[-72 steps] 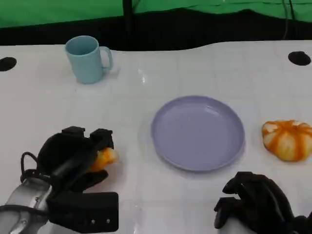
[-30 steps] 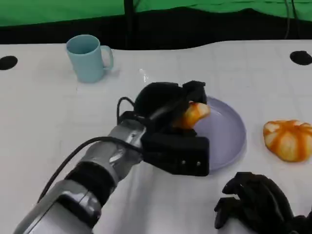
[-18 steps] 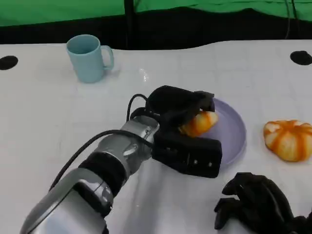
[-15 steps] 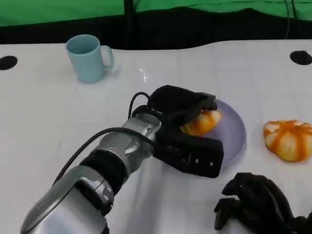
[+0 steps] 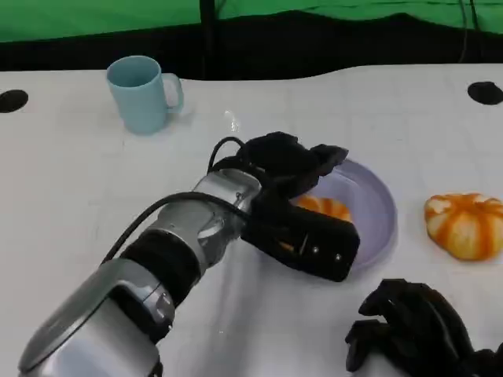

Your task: Grasp the bread from the table and place it into the plate.

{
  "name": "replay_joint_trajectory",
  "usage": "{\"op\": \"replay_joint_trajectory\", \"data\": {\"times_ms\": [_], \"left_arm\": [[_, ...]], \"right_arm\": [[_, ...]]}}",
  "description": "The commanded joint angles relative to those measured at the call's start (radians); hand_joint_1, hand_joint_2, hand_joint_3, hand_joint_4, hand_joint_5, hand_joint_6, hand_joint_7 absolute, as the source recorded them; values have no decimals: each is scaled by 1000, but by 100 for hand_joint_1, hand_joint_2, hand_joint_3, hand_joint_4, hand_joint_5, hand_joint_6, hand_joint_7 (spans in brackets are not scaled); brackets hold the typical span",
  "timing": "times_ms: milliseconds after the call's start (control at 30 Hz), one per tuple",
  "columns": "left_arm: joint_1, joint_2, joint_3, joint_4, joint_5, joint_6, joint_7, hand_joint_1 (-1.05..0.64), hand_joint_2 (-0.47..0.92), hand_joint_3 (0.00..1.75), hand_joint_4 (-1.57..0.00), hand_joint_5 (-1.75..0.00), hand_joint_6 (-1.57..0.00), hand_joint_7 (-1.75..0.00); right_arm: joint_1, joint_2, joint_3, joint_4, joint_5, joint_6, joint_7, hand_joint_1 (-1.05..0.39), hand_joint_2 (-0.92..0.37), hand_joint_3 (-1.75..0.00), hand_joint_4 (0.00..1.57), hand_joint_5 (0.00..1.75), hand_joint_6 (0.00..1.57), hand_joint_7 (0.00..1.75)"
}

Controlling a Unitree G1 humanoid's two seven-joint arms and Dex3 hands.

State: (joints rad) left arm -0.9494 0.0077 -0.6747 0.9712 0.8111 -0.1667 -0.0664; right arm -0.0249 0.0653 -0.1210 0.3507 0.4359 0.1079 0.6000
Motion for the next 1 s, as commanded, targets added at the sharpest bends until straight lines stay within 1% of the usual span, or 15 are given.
{"op": "replay_joint_trajectory", "data": {"times_ms": [33,267,333,400,467,533,567,600,700,767,833,900,933,967,1000], "left_arm": [[21,53,7,-90,-8,8,-41,-105,92,47,-6,-30,-5,-2],[37,64,7,-131,-8,23,-58,-105,92,48,-7,-31,-5,-2],[136,148,68,-253,-82,-55,-65,-102,92,45,-10,-33,-6,-3],[215,203,124,-345,-155,-113,-79,-99,92,41,-13,-35,-8,-4],[277,215,179,-394,-240,-155,-90,-98,92,40,-14,-36,-9,-4],[347,222,241,-436,-340,-204,-96,-83,92,29,-26,-42,-21,-9],[364,223,256,-448,-363,-215,-101,-81,92,28,-28,-42,-23,-9],[403,220,286,-464,-422,-237,-113,-79,92,27,-29,-43,-24,-9],[497,205,357,-489,-581,-298,-161,-70,92,29,-42,-50,-38,-14],[556,185,401,-507,-700,-314,-214,-61,92,27,-49,-65,-53,-14],[601,170,433,-527,-787,-310,-261,-58,92,28,-48,-90,-66,-14],[639,158,460,-544,-855,-308,-303,-58,92,29,-48,-100,-71,-14],[669,150,477,-559,-911,-295,-335,-60,92,32,-54,-107,-77,-17],[689,144,490,-570,-949,-283,-360,-64,92,34,-55,-119,-81,-23],[714,137,503,-582,-983,-279,-380,-65,92,35,-55,-124,-83,-26]], "right_arm": [[2,-9,-4,-2,7,2,0,-101,-74,0,157,77,157,37],[2,-9,-4,-2,7,2,0,-102,-74,0,157,76,157,37],[-2,-6,-6,3,5,-1,-8,-103,-73,0,157,76,157,37],[-2,-3,-6,-1,2,3,-19,-104,-73,0,157,77,157,38],[-2,-2,-7,-4,4,9,-26,-105,-73,0,157,77,157,38],[-3,-1,-7,-5,7,10,-28,-104,-72,0,157,77,157,39],[-3,-1,-7,-6,8,11,-29,-104,-72,0,157,77,157,39],[-4,-2,-8,-5,11,14,-27,-104,-72,0,157,77,157,39],[-5,-4,-10,-4,15,20,-23,-103,-72,0,157,77,157,39],[-3,-6,-9,-7,10,18,-24,-103,-72,0,157,78,157,39],[-1,-8,-7,-10,6,18,-26,-104,-73,0,157,78,157,39],[0,-9,-6,-10,5,14,-25,-104,-73,0,157,79,157,39],[1,-9,-6,-9,4,10,-22,-104,-73,0,157,79,157,39],[1,-9,-5,-8,3,7,-20,-104,-73,-1,156,79,157,39],[2,-10,-5,-10,4,8,-21,-104,-73,-1,156,79,157,39]]}}
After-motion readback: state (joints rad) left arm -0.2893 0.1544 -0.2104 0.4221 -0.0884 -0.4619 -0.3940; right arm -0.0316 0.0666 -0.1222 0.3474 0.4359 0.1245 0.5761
